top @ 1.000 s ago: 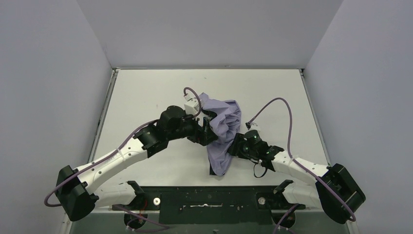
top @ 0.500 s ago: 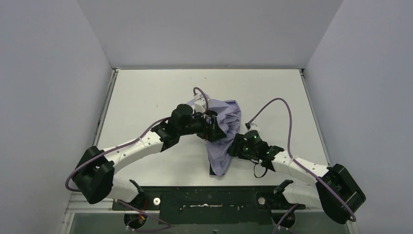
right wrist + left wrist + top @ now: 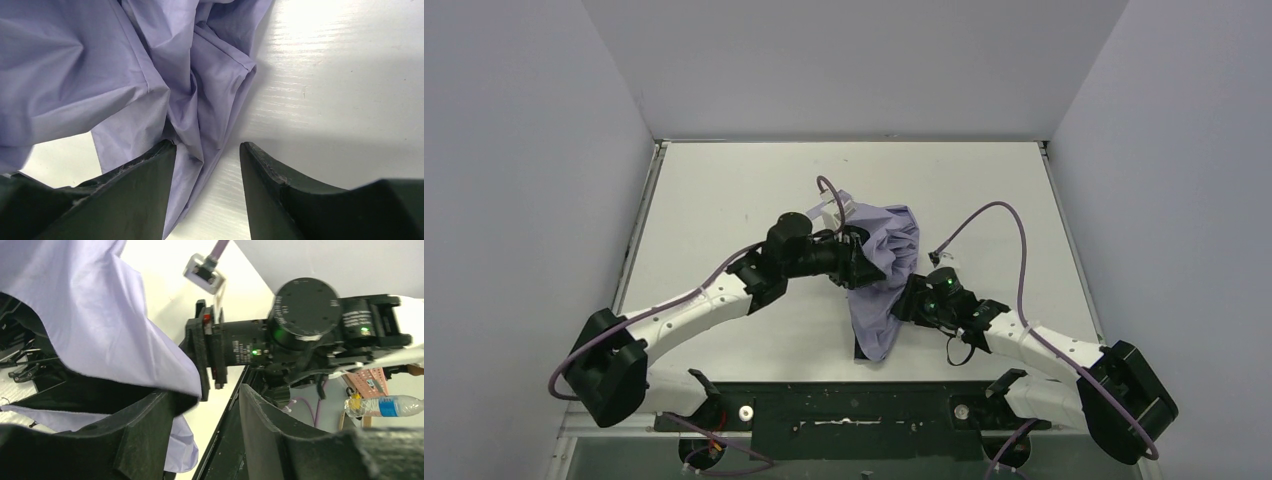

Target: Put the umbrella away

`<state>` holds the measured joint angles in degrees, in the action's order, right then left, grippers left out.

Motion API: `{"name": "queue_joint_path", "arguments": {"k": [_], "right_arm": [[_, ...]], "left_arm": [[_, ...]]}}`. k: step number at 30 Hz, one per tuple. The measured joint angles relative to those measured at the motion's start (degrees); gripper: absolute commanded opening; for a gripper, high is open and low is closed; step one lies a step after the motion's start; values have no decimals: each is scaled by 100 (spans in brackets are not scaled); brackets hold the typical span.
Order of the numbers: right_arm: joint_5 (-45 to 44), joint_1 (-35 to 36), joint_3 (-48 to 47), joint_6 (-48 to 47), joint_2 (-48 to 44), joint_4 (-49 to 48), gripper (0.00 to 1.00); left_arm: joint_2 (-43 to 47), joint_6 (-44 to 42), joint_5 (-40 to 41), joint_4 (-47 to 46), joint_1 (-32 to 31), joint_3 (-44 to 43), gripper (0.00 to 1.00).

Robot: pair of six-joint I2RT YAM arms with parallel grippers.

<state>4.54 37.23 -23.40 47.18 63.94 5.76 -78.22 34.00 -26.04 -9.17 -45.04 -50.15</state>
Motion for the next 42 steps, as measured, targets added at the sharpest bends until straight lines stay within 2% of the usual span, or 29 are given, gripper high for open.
{"name": "queue_joint_path", "arguments": {"k": [6, 8, 10, 12, 17, 19, 21, 26, 29, 34, 37, 42], "right_arm": [[2, 0, 0, 7, -2, 15, 51], [4, 0, 0, 20, -20, 31, 51], [7, 0, 0, 24, -98, 66, 51], [4, 0, 0, 24, -221, 118, 51], [2, 0, -2, 22, -564, 365, 51], [2, 0, -4, 20, -704, 514, 51], [0, 0, -9, 20, -844, 658, 51], [-37, 33, -98, 7, -1296, 1126, 51], [-81, 33, -205, -2, -1506, 1355, 51], [-170, 35, -389, -26, -1700, 1692, 52], [-275, 35, -564, -66, -1849, 1969, 52], [-470, 35, -1045, -192, -2000, 2280, 52]], "left_arm": [[592, 17, 0, -28, -68, 157, 12], [599, 48, 0, -90, -83, 264, 7], [560, 94, -2, -103, -101, 417, 7], [433, 129, -2, -98, -127, 490, 10], [236, 173, -2, -94, -232, 535, 45], [236, 177, 35, -92, -273, 546, 54], [245, 149, 101, -66, -306, 549, 59], [286, 120, 398, 61, -328, 551, 59], [289, 70, 557, 122, -328, 551, 51], [214, -22, 632, 192, -328, 531, 17], [168, -63, 636, 262, -352, 531, 2], [168, -170, 715, 363, -627, 533, 0]]}}
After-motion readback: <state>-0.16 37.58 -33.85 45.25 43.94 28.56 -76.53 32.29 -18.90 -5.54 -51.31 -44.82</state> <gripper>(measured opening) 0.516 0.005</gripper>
